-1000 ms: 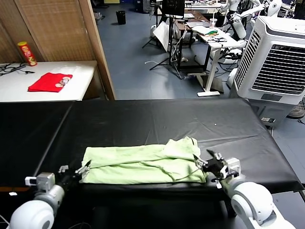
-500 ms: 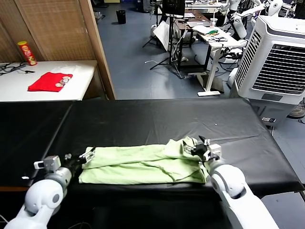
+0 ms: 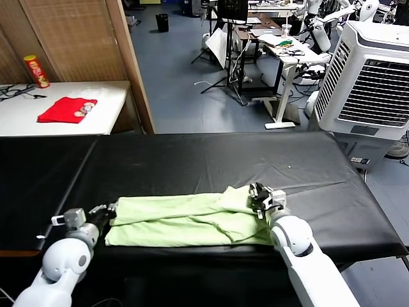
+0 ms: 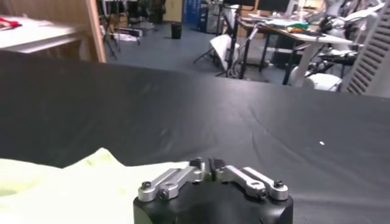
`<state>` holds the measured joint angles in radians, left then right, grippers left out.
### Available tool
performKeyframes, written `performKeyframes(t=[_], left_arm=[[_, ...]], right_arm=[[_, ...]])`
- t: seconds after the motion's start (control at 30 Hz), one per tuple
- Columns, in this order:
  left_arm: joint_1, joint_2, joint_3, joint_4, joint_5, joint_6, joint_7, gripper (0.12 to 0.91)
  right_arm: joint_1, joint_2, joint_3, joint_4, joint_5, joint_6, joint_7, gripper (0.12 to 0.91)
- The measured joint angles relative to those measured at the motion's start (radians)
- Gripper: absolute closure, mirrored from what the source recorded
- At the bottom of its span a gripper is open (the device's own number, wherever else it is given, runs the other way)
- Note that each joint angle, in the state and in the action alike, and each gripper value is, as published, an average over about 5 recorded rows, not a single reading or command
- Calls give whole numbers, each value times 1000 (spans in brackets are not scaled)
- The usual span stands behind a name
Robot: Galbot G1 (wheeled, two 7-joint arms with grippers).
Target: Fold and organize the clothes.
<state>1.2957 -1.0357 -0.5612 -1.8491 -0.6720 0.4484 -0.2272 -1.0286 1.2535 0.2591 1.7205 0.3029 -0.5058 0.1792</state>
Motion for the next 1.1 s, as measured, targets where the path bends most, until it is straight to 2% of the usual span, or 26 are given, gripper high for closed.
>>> performKeyframes(t=[0.13,0.23,0.33,0.47,0.63,0.73,0.8,0.97,1.03,1.1], left_arm=[[3,-9,1,-5,56,-1,7,904],[9,-11,0,-10,75,1,11,904],[20,-8,-10,-22,76,-1,13,857],[43,3,-32,-51,35,0,13,666],[90,12,-65,-107,-72,10,16,382],[123,6,-80,-133,-115,13,20,267],[143,0,-86,-141,-126,12,22,241],[189,-28,-87,-148,-128,10,25,233],[202,-42,-84,-148,-121,8,26,234],[212,-54,-83,-146,-114,5,28,271]], right_arm=[[-16,12,9,8,0,1,0,905],[-30,11,18,23,7,2,-15,905],[-47,-1,28,49,21,0,-39,874],[-79,-26,46,108,31,-3,-56,698],[-135,-53,72,201,39,-3,-61,413],[-172,-62,91,252,43,-1,-63,286],[-194,-65,103,281,46,1,-65,247],[-224,-66,119,328,49,3,-68,228],[-228,-67,121,340,51,3,-68,227],[-231,-67,122,350,52,3,-69,227]])
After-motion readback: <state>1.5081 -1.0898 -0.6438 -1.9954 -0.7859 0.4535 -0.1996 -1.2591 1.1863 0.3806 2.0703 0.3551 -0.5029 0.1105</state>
